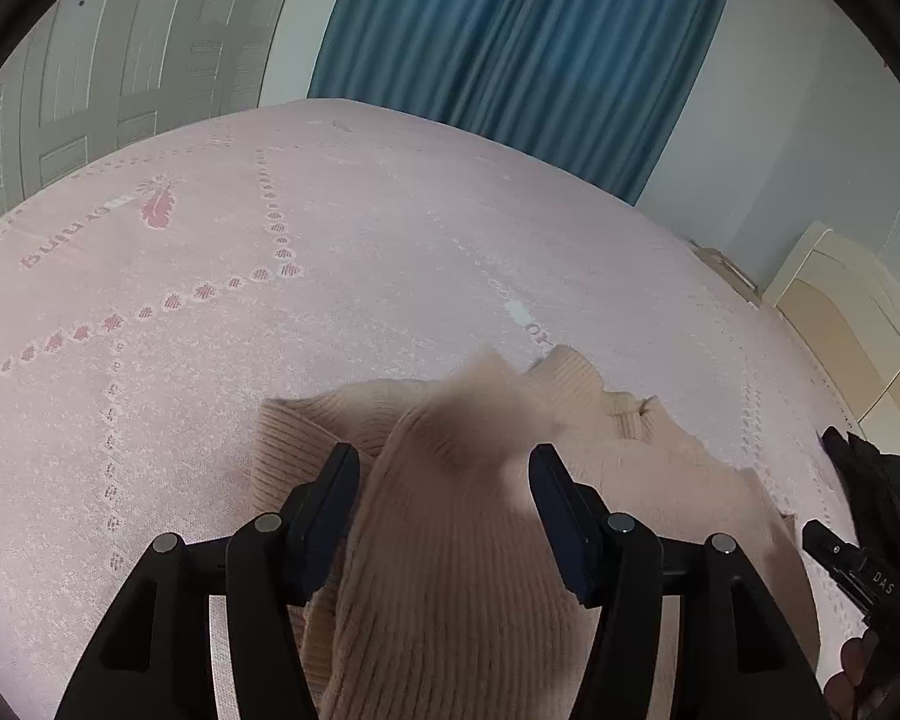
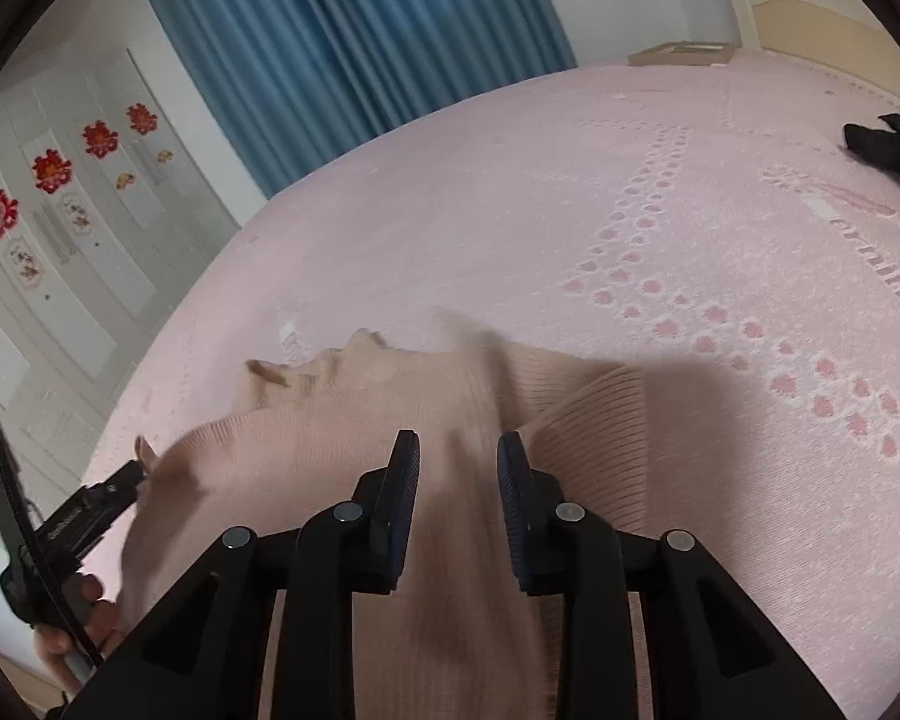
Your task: Fold small clothes
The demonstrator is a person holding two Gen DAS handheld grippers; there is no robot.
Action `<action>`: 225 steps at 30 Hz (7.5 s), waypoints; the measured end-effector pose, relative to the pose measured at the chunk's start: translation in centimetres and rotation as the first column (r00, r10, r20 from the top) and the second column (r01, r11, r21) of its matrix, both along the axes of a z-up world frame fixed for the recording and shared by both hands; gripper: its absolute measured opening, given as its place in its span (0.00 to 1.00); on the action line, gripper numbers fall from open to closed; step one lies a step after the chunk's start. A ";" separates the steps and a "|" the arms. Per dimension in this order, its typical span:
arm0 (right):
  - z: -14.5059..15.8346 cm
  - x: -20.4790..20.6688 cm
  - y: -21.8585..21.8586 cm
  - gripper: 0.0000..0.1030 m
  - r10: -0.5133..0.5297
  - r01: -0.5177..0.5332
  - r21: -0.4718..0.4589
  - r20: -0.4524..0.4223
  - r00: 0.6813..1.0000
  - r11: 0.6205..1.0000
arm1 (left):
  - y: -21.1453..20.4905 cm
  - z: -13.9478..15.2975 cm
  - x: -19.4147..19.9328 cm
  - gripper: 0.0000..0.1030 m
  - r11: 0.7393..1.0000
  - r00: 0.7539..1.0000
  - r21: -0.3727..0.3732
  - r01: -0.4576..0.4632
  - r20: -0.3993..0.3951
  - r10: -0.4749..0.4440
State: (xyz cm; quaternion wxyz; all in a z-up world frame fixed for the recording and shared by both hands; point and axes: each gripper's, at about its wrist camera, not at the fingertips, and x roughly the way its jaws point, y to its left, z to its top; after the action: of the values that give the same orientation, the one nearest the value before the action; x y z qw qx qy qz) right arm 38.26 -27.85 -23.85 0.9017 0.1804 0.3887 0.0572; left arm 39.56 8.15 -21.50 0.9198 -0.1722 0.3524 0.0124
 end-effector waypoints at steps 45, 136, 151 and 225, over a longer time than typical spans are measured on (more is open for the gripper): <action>-0.5 -14.0 2.5 0.45 0.133 -0.139 -0.082 -0.074 0.988 0.987 | 0.4 -1.5 -14.4 0.56 0.988 0.995 -0.148 0.050 -0.074 -0.062; -2.1 -4.6 15.3 0.38 0.060 -0.143 -0.292 -0.273 0.960 0.946 | 6.5 -6.1 -23.0 0.51 0.875 0.982 -0.478 0.071 -0.120 -0.145; 0.6 -17.6 16.1 0.38 0.171 -0.251 -0.397 -0.226 0.959 0.883 | 5.8 -6.1 -24.4 0.52 0.871 0.977 -0.479 0.114 -0.106 -0.187; 2.1 -21.2 -5.8 0.50 0.049 -0.035 0.417 -0.023 0.999 0.908 | -4.0 0.7 -20.5 0.55 0.949 0.966 -0.230 0.215 -0.091 -0.241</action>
State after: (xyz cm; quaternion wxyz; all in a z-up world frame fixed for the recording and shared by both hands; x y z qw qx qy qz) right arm 17.09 -33.61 -21.73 0.8346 0.3608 0.3861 0.1551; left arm 19.03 4.14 -20.78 0.8680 -0.2293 0.4230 -0.1225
